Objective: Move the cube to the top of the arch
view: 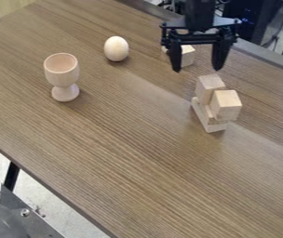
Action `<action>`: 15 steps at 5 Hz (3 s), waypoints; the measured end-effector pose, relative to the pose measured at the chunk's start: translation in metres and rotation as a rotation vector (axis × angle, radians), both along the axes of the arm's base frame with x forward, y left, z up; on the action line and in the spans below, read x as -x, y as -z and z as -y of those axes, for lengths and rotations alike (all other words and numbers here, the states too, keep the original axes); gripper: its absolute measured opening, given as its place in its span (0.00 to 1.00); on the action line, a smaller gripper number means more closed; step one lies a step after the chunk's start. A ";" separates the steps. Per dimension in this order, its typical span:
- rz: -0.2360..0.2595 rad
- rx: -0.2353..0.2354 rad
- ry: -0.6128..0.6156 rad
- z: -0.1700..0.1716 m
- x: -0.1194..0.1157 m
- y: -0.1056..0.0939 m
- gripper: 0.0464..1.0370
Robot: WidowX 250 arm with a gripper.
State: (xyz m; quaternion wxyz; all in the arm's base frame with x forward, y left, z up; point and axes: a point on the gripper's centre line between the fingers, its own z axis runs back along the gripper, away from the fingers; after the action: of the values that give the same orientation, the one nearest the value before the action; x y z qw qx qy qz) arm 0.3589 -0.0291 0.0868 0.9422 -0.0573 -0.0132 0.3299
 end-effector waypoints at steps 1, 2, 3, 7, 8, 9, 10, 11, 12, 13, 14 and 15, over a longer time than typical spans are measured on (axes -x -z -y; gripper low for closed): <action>0.009 0.012 0.026 0.011 -0.001 0.000 0.96; 0.014 0.011 0.029 0.012 -0.001 -0.001 0.96; 0.009 0.003 0.030 0.011 -0.004 0.001 0.96; 0.001 0.005 0.027 0.014 -0.003 0.009 0.96; -0.004 0.004 0.025 0.013 -0.001 0.012 0.93; -0.007 0.010 -0.004 0.013 0.002 0.019 0.62; -0.007 0.003 -0.016 0.010 0.002 0.019 0.52; -0.006 0.005 -0.025 0.008 0.003 0.020 0.52; 0.015 0.014 -0.046 0.003 0.000 0.013 0.52; 0.076 0.026 -0.086 -0.012 -0.016 -0.007 0.52; 0.119 0.035 -0.106 -0.024 -0.029 -0.024 0.52; 0.119 0.046 -0.098 -0.034 -0.046 -0.024 0.52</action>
State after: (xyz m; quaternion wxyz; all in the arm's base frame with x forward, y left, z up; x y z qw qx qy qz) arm 0.4052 0.0045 0.1108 0.9210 -0.0974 -0.0642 0.3717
